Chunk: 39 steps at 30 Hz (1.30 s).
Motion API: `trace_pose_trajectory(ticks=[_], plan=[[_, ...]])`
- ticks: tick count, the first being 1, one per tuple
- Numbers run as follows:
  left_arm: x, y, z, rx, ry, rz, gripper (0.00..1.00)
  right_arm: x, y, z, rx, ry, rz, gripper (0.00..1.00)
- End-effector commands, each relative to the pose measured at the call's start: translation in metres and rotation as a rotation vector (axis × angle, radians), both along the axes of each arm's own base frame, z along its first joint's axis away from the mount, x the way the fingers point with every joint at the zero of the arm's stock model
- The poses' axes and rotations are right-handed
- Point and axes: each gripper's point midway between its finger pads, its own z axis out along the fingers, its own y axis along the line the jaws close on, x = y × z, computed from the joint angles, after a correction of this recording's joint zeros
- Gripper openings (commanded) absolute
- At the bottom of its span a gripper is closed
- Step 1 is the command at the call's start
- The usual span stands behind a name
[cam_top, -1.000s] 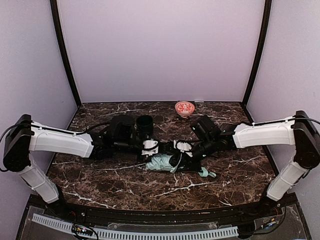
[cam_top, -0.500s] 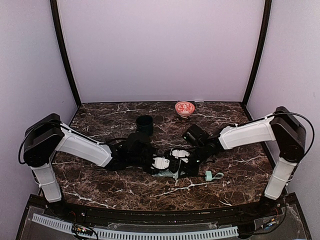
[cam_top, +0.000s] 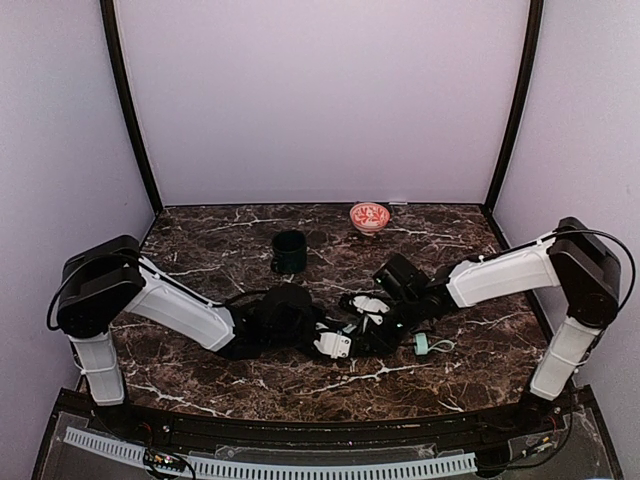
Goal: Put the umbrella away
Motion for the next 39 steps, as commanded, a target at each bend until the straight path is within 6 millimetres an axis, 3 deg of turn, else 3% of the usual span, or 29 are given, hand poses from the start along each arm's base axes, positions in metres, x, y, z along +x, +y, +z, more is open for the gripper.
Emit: trace_pose_trajectory(ticks=[1,5,9,12,15,19,20,21,23,29,33,39], plan=[[-0.14,0.005,-0.079,0.2,0.252,-0.378,0.0,0.075,-0.008,0.03,0.134,-0.201,-0.322,0.53],[-0.147,0.007,-0.096,0.258,0.197,-0.42,0.0,0.059,-0.014,0.03,0.141,-0.151,-0.346,0.57],[-0.145,0.006,-0.101,0.274,0.172,-0.376,0.0,0.06,-0.022,0.028,0.202,-0.19,-0.436,0.57],[-0.12,-0.01,-0.081,0.171,0.077,-0.246,0.0,0.054,-0.009,0.021,0.231,-0.197,-0.381,0.57],[-0.086,-0.02,-0.057,0.063,-0.031,-0.124,0.0,0.036,0.01,0.02,0.205,-0.22,-0.215,0.58],[-0.077,-0.01,-0.063,0.071,-0.049,-0.133,0.0,0.024,-0.002,0.021,0.151,-0.212,-0.189,0.6],[-0.076,-0.007,-0.067,0.091,-0.06,-0.133,0.0,0.025,-0.007,0.025,0.148,-0.22,-0.213,0.65],[-0.075,-0.004,-0.071,0.113,-0.073,-0.138,0.0,0.027,-0.012,0.031,0.156,-0.23,-0.246,0.79],[-0.073,0.002,-0.081,0.166,-0.114,-0.147,0.0,0.027,-0.015,0.037,0.175,-0.216,-0.29,0.98],[-0.065,0.014,-0.089,0.225,-0.204,-0.123,0.0,0.015,-0.031,0.038,0.12,-0.166,-0.339,0.99],[-0.068,0.02,-0.094,0.244,-0.208,-0.13,0.0,-0.005,-0.03,0.06,0.14,-0.133,-0.232,0.99],[-0.069,0.021,-0.097,0.253,-0.212,-0.125,0.0,-0.046,-0.027,0.125,0.248,-0.11,-0.005,0.99]])
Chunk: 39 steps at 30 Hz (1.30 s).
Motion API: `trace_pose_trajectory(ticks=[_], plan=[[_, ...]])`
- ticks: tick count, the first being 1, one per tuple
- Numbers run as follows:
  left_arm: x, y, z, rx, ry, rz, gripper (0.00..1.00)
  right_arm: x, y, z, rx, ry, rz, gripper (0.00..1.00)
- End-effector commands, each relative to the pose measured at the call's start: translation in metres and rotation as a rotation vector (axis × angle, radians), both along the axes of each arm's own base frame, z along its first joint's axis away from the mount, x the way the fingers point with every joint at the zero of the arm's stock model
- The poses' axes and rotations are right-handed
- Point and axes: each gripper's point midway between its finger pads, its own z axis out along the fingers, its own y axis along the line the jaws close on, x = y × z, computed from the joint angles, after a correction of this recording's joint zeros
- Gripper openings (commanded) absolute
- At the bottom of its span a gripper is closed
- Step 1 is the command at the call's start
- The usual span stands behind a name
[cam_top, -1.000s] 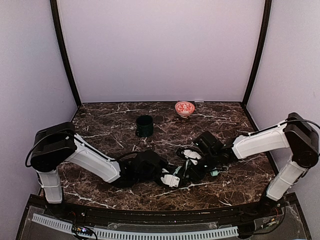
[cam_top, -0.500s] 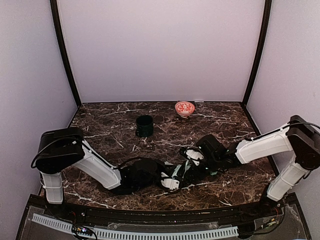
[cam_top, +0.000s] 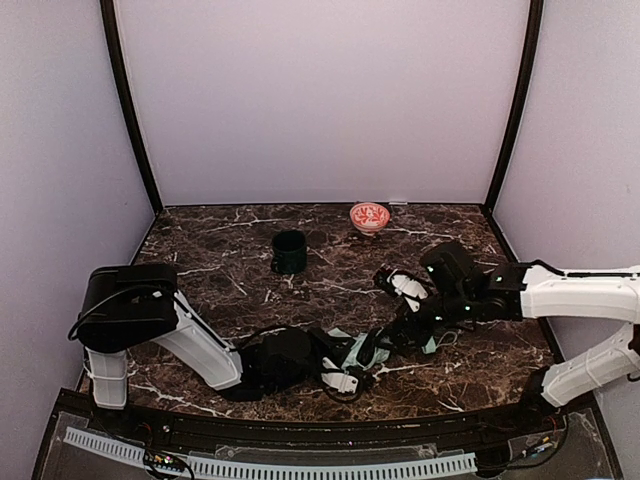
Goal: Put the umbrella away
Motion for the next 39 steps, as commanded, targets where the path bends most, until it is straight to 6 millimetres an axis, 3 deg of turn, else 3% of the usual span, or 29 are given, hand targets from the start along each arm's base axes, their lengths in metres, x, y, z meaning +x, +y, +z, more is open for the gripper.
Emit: trace_pose_trajectory(ticks=[1,4,6,7,9,11,15,18,22,26,30,35,39], plan=[[-0.036,0.033,-0.092,0.305,0.113,-0.094,0.0,-0.027,0.014,0.069,0.139,-0.029,0.2,0.99],[-0.039,0.031,-0.094,0.306,0.106,-0.1,0.0,-0.016,0.02,0.122,0.227,-0.105,0.207,1.0],[-0.04,0.03,-0.094,0.307,0.103,-0.101,0.0,0.013,0.022,0.141,0.268,-0.109,0.135,1.0],[-0.04,0.03,-0.093,0.306,0.098,-0.101,0.0,0.028,0.021,0.137,0.247,-0.092,0.102,0.99],[-0.038,0.029,-0.091,0.306,0.083,-0.096,0.0,0.048,0.018,0.11,0.128,-0.07,0.082,1.0],[-0.038,0.03,-0.092,0.311,0.075,-0.095,0.0,0.053,0.019,0.08,0.008,-0.027,0.132,0.99],[-0.035,0.031,-0.088,0.301,0.054,-0.083,0.0,0.027,0.026,0.029,-0.078,0.077,0.293,1.0],[-0.032,0.03,-0.082,0.27,0.033,-0.066,0.0,-0.001,0.035,0.013,-0.06,0.014,0.433,1.0],[-0.034,0.033,-0.082,0.267,0.031,-0.071,0.0,-0.019,0.043,0.001,0.059,-0.135,0.566,1.0],[-0.034,0.032,-0.081,0.26,0.022,-0.078,0.0,-0.002,0.046,-0.011,0.013,-0.272,0.556,1.0],[-0.034,0.03,-0.079,0.257,0.017,-0.083,0.0,0.003,0.05,-0.018,-0.027,-0.266,0.588,1.0],[-0.033,0.028,-0.075,0.238,0.015,-0.079,0.0,-0.008,0.049,-0.001,-0.014,-0.274,0.668,1.0],[-0.032,0.026,-0.07,0.217,0.0,-0.08,0.0,-0.019,0.051,-0.024,0.002,-0.209,0.698,1.0]])
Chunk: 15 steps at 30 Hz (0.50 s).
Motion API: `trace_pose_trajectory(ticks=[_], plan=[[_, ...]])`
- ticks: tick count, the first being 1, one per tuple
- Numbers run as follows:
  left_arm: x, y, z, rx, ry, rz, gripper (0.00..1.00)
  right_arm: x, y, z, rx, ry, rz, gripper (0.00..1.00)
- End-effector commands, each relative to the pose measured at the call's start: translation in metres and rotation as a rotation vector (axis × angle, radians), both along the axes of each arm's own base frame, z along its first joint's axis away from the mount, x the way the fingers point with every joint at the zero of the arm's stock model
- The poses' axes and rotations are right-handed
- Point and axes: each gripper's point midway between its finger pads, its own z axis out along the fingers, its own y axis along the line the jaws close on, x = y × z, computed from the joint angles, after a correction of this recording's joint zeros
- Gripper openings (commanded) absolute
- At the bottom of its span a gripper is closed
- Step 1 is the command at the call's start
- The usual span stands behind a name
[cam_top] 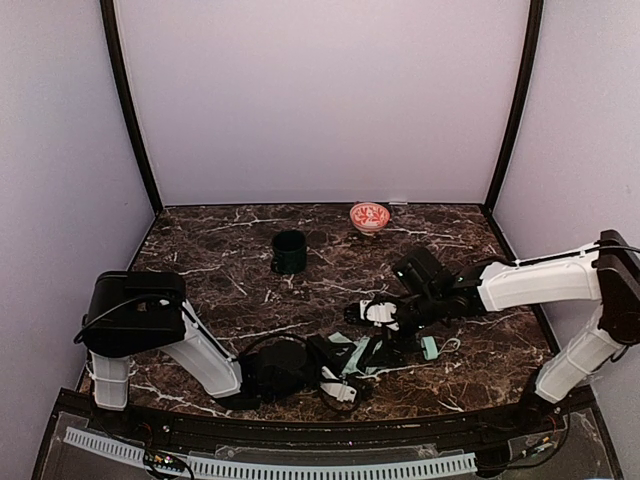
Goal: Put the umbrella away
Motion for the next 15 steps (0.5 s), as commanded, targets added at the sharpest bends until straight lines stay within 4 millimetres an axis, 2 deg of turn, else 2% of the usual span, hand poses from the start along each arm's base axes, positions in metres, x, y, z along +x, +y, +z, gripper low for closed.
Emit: trace_pose_trajectory(ticks=[1,5,10,12,15], plan=[[-0.017,0.028,-0.071,0.244,0.063,-0.041,0.0,-0.012,0.01,-0.014,0.019,0.038,0.057,1.0],[-0.014,0.023,-0.061,0.224,0.023,-0.046,0.0,-0.015,0.017,-0.036,0.031,0.064,0.049,0.99],[-0.013,0.021,-0.054,0.21,0.02,-0.047,0.0,-0.003,0.024,-0.054,0.061,0.049,-0.018,0.92],[-0.013,0.022,-0.054,0.212,0.022,-0.045,0.0,-0.006,0.027,-0.054,0.087,0.054,-0.007,0.8],[-0.009,0.023,-0.048,0.195,0.011,-0.029,0.0,-0.005,0.028,-0.051,0.115,0.039,-0.014,0.48]])
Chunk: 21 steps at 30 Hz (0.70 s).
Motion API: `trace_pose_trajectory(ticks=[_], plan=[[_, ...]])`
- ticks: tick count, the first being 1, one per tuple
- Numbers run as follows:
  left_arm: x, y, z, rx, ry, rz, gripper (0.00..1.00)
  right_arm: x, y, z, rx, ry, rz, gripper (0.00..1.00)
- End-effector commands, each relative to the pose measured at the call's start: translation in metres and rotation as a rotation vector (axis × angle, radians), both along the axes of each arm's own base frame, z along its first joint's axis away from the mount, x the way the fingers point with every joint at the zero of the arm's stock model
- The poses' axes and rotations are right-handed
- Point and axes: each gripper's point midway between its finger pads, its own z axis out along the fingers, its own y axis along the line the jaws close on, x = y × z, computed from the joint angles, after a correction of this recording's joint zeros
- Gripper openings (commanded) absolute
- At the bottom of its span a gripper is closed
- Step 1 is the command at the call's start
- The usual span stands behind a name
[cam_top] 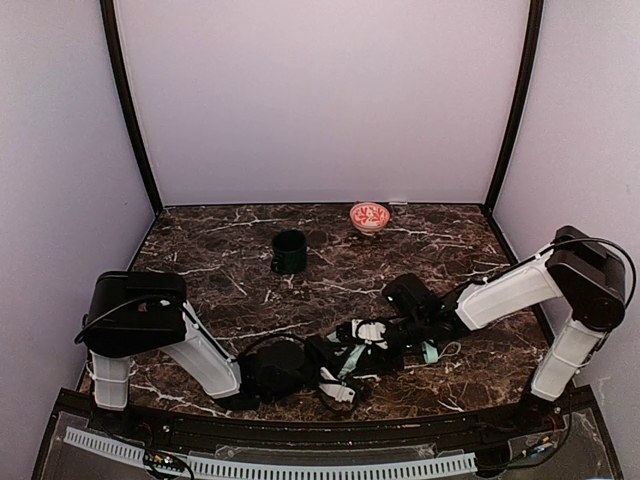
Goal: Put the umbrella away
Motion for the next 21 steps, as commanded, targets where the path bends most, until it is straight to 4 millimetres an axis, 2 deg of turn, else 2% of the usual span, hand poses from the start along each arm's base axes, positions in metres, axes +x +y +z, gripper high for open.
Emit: trace_pose_trajectory(ticks=[1,5,9,13,17,21], plan=[[-0.008,0.021,-0.046,0.171,0.049,-0.016,0.0,0.005,0.008,0.006,0.077,-0.036,-0.029,0.41],[-0.009,0.012,-0.031,0.108,0.067,-0.03,0.0,0.001,0.009,0.018,0.134,-0.062,-0.012,0.26],[-0.007,0.004,-0.015,0.039,0.052,-0.029,0.0,0.009,0.007,0.029,0.161,-0.131,-0.041,0.01],[0.001,0.007,0.007,-0.05,0.003,0.01,0.0,0.021,-0.001,0.036,0.162,-0.244,-0.084,0.0],[0.003,0.014,0.002,-0.062,0.033,0.035,0.0,0.03,-0.004,0.038,0.126,-0.411,-0.113,0.0],[0.002,0.021,-0.006,-0.07,0.083,0.054,0.0,0.028,-0.003,0.038,0.096,-0.499,-0.092,0.0]])
